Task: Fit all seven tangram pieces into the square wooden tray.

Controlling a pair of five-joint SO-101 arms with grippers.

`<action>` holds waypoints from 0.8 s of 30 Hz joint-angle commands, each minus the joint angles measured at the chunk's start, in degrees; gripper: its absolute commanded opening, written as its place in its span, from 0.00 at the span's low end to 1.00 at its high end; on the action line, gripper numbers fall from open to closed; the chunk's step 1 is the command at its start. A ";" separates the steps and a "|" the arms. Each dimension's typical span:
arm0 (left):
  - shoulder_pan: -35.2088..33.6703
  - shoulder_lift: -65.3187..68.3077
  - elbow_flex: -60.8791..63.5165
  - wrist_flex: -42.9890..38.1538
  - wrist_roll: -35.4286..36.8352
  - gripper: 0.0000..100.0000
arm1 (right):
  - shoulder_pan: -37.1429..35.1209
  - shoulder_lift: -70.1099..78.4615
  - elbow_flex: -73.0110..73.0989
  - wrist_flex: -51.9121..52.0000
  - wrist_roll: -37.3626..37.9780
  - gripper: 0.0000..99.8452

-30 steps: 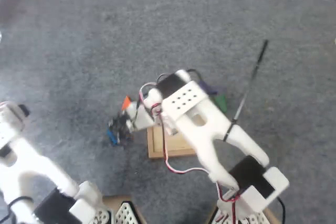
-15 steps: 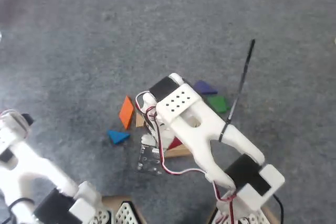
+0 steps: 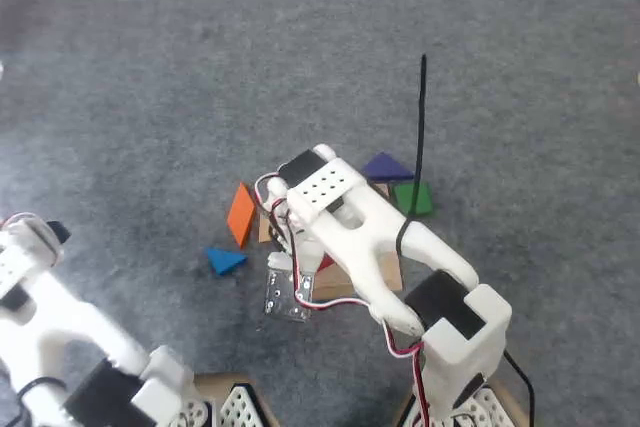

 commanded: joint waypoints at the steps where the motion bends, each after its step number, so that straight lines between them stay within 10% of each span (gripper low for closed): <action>1: 0.53 -0.53 -0.31 -0.97 -0.79 0.28 | 1.63 -0.48 -4.31 -0.57 -3.60 0.39; 10: 0.53 -0.35 -0.31 -0.97 -0.79 0.28 | 1.80 -1.19 -5.89 -0.84 -11.60 0.48; 19: 0.62 -0.35 -0.48 -0.97 -0.79 0.28 | 1.89 -11.30 -7.21 2.77 -72.00 0.48; 24: 3.08 -0.53 -0.31 -0.62 -0.88 0.28 | 7.16 -21.23 -1.58 2.07 -93.54 0.48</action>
